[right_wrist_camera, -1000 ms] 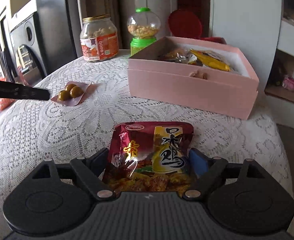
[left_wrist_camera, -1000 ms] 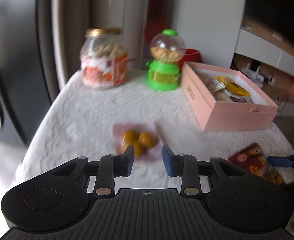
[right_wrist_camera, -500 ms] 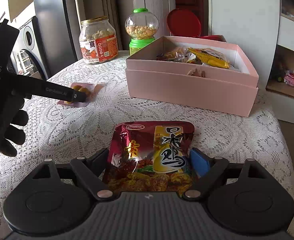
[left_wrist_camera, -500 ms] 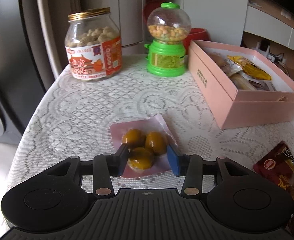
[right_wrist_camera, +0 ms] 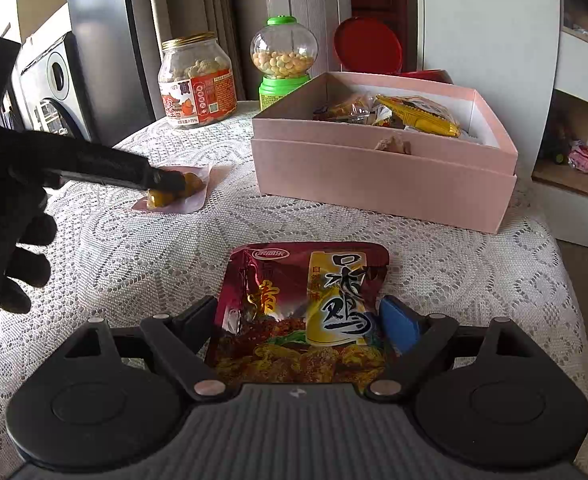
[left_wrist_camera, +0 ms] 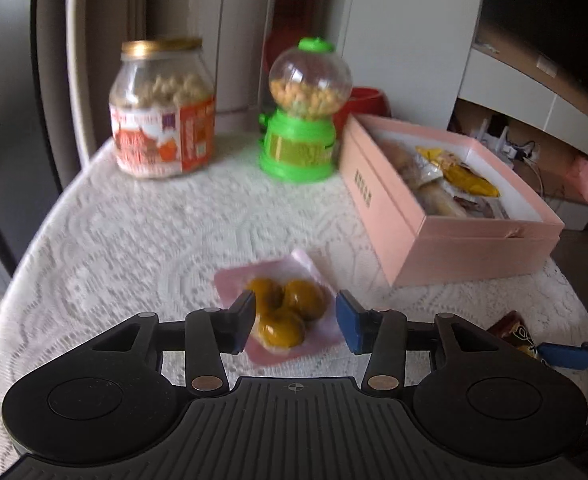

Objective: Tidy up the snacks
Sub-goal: 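Grasp the pink tray of yellow egg-yolk snacks with the left tool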

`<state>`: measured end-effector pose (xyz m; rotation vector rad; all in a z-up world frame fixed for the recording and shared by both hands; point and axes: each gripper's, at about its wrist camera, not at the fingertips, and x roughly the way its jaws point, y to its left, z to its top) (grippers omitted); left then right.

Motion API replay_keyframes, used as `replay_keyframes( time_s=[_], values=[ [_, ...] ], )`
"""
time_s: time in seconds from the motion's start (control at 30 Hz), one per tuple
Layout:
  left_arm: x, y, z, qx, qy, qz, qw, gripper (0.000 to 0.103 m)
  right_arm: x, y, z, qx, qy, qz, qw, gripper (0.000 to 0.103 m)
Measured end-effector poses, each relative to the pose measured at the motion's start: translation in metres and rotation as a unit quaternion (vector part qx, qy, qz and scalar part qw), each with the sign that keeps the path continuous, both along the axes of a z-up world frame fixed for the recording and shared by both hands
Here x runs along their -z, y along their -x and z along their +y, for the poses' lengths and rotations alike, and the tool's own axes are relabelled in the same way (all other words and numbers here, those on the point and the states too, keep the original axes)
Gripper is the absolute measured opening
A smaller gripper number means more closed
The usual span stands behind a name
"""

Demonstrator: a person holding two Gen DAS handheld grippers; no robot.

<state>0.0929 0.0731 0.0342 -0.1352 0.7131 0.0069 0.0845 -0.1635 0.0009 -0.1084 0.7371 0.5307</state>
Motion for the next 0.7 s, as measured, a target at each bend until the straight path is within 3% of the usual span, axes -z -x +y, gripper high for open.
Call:
replay_keyframes(
  time_s=[0.1, 0.17, 0.23, 0.3, 0.37, 0.7],
  values=[
    [0.003, -0.006, -0.015, 0.013, -0.034, 0.017, 0.9992, 0.051, 0.000, 0.000, 0.000, 0.000, -0.001, 0.000, 1.000, 0.088],
    [0.010, -0.011, -0.034, 0.024, -0.098, 0.031, 0.9944, 0.053, 0.000, 0.000, 0.000, 0.000, 0.000, 0.000, 1.000, 0.088],
    [0.013, -0.013, -0.047, 0.033, -0.134, 0.038, 0.9897, 0.061, 0.000, 0.000, 0.000, 0.000, 0.000, 0.000, 1.000, 0.088],
    [0.015, -0.015, -0.052, 0.038, -0.134, 0.043, 0.9893, 0.074, -0.001, 0.000, 0.000, 0.000, 0.000, 0.000, 1.000, 0.088],
    [0.015, -0.017, -0.052, 0.038, -0.127, 0.046, 0.9902, 0.077, 0.000, 0.000, 0.001, 0.000, 0.001, 0.000, 1.000, 0.088],
    [0.015, -0.021, -0.043, 0.015, -0.102, 0.043, 0.9938, 0.075, -0.001, 0.001, 0.001, 0.000, 0.001, 0.000, 1.000, 0.088]
  ],
)
